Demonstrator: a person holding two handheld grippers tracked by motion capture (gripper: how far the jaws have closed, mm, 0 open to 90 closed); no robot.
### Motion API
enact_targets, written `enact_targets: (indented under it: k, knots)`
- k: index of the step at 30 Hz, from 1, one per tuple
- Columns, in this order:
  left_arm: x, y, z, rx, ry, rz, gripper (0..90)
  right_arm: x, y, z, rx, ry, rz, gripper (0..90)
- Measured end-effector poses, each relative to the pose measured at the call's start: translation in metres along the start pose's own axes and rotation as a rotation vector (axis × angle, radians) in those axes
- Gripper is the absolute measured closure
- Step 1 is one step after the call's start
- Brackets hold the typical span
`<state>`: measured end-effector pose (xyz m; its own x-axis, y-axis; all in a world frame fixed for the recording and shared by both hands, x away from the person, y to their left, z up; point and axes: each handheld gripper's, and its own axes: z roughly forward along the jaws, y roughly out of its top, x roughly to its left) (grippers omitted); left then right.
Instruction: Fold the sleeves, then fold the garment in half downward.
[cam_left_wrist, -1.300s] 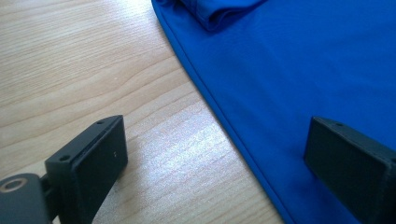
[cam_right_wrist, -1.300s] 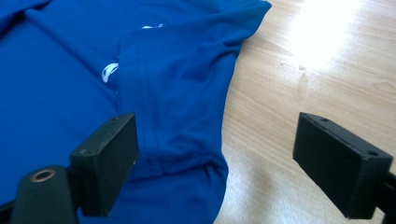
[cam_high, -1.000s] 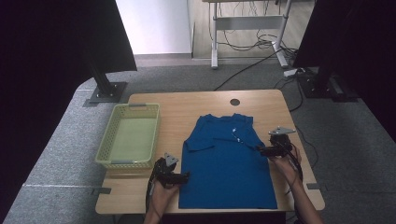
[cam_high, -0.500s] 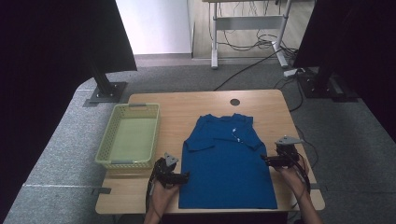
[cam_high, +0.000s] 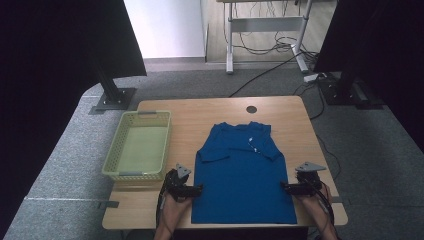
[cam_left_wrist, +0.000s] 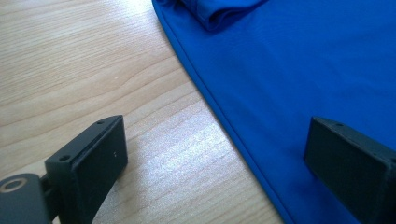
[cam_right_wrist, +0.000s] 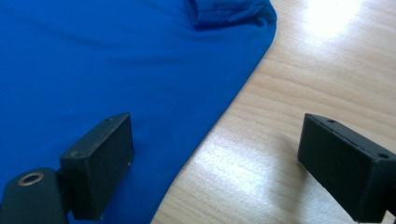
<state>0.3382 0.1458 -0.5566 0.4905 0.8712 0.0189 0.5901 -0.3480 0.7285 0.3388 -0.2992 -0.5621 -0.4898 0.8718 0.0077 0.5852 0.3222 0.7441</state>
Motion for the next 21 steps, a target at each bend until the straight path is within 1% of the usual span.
enact_targets:
  k: [3,14,16,20,21]
  knots:
    - [0.0,0.0,0.0,0.0,0.0,0.0,5.8,-0.0011,-0.0002,0.0001,0.005,0.0,0.011,9.2]
    - [-0.0002,-0.0001,0.0001,0.002,0.003,-0.002,5.2,-0.0011,-0.0002,0.0003,0.006,-0.004,0.013,8.4]
    - [-0.0003,0.0,0.0004,0.005,0.001,-0.001,3.7,-0.0011,-0.0002,0.0003,0.006,-0.004,0.013,8.4]
    - [-0.0006,-0.0003,-0.0002,0.0,-0.004,0.004,4.1,-0.0013,-0.0003,0.0002,0.006,-0.003,0.012,8.3]
    - [-0.001,-0.0005,-0.0008,-0.005,-0.01,0.009,6.0,-0.0013,-0.0003,0.0002,0.006,-0.003,0.013,8.3]
